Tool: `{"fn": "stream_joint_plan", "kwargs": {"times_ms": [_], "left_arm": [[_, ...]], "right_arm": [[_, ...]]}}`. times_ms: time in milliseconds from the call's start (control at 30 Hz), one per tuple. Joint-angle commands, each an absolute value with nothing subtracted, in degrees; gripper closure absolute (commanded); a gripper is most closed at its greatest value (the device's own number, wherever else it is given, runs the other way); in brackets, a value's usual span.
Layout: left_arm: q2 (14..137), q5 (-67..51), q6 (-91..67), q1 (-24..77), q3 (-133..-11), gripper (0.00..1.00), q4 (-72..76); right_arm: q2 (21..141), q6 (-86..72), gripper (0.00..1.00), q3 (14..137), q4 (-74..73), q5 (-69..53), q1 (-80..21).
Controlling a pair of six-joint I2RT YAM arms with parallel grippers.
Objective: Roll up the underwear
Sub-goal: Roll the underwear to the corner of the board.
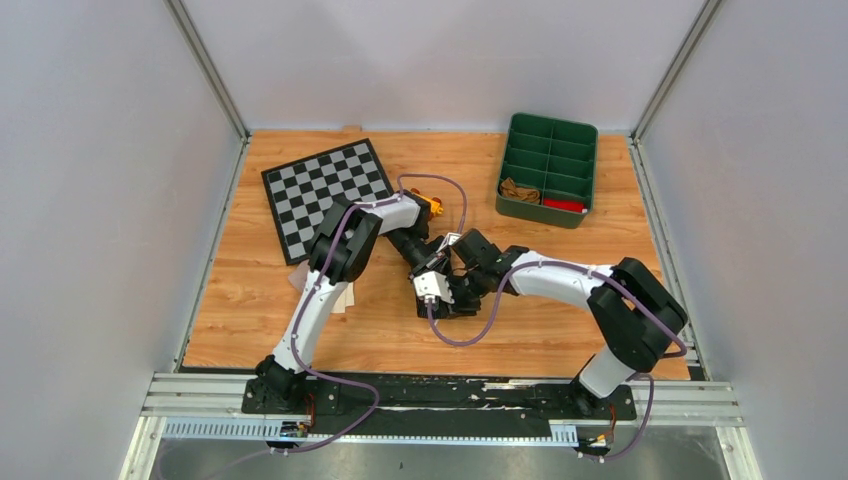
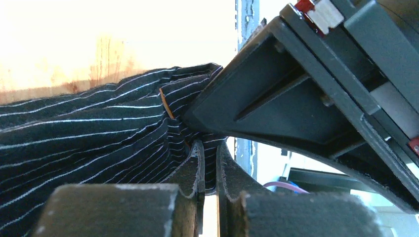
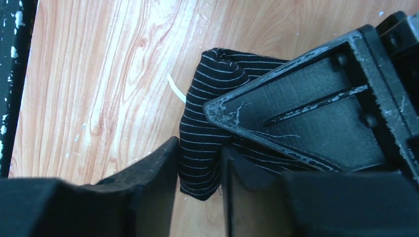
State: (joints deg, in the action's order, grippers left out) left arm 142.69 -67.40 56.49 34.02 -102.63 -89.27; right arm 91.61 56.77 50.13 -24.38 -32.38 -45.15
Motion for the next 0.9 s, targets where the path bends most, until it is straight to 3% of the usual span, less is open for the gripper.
{"fn": "stream_joint_plan", "kwargs": {"times_ms": [0, 67, 100, 167, 233, 333, 500, 533, 567, 867], "left_arm": [[143.5, -61.8, 56.9, 34.2, -102.5, 1.00, -83.3], [143.2, -61.5, 56.7, 34.2, -102.5, 0.98, -83.3], [142.6, -61.1, 55.4, 34.3, -102.2, 0.92, -82.4], [140.9, -60.1, 51.8, 33.9, -101.2, 0.83, -79.7], [136.8, -59.1, 45.6, 32.7, -99.1, 0.68, -74.8], [130.9, -52.2, 34.1, 30.2, -96.4, 0.33, -67.1], [121.2, -37.8, 22.7, 24.2, -94.2, 0.22, -59.4], [119.5, -34.6, 22.3, 23.3, -93.8, 0.06, -58.6], [117.7, -31.6, 21.5, 22.6, -93.2, 0.01, -57.3], [104.0, -13.2, 13.3, 20.3, -88.6, 0.00, -50.3]], "right_arm": [[93.5, 57.4, 0.74, 53.8, -26.0, -37.0, -45.6], [94.8, 57.4, 0.98, 55.2, -28.4, -38.7, -45.5], [95.9, 57.4, 1.00, 57.0, -30.6, -39.5, -45.4], [98.5, 57.2, 1.00, 59.9, -35.9, -41.4, -44.6], [101.7, 57.6, 1.00, 63.5, -42.0, -44.0, -43.4], [106.6, 59.1, 1.00, 69.2, -50.2, -45.5, -41.6], [113.9, 58.1, 1.00, 76.9, -57.6, -49.4, -37.8], [115.8, 58.3, 1.00, 78.6, -59.4, -50.1, -37.1], [117.8, 58.5, 1.00, 80.3, -61.4, -50.7, -36.3], [133.9, 55.7, 1.00, 94.2, -73.2, -50.7, -31.8]]}}
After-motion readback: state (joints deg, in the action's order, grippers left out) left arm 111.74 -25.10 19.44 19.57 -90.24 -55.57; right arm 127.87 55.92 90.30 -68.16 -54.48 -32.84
